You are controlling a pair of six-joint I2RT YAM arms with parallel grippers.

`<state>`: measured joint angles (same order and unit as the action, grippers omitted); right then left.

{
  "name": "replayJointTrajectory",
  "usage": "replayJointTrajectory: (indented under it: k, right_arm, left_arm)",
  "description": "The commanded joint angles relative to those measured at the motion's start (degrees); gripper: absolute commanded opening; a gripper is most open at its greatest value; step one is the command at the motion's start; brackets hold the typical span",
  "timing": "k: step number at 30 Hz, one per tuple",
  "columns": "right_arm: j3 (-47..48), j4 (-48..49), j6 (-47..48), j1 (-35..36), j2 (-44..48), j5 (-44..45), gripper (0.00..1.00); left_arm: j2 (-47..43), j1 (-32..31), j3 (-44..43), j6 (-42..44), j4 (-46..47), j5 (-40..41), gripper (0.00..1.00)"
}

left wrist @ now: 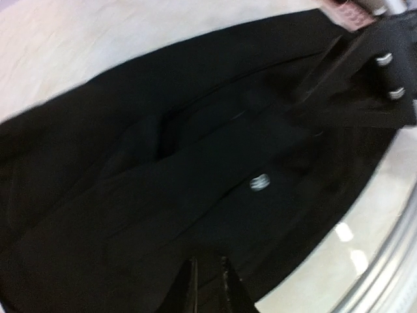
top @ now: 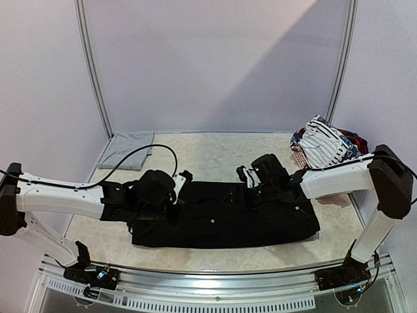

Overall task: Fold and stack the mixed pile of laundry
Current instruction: Fold the 1/3-folded shirt at the center of the board.

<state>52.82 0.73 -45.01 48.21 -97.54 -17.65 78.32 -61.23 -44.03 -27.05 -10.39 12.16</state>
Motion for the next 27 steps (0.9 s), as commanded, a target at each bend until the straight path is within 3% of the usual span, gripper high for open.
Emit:
replayJointTrajectory:
  k: [1,11,27]
  right_arm:
    - [3.4,1.6,1.2,0.8,-5.0,-3.4,0.71]
    - [7.1,4.2,1.3,1.5,-13.0,-7.8,0.68]
    - [7.8,10.7,-1.7,2.3,-17.2,-12.9,0.66]
  left_arm:
    - [0.4,3.1,4.7,-3.9,-3.1,4.2,0.11]
    - [2.7,7.5,8.8,-6.6,-3.1,5.7,0.03]
    - [9.8,8.2,11.5,-8.0,0.7,4.5,0.0]
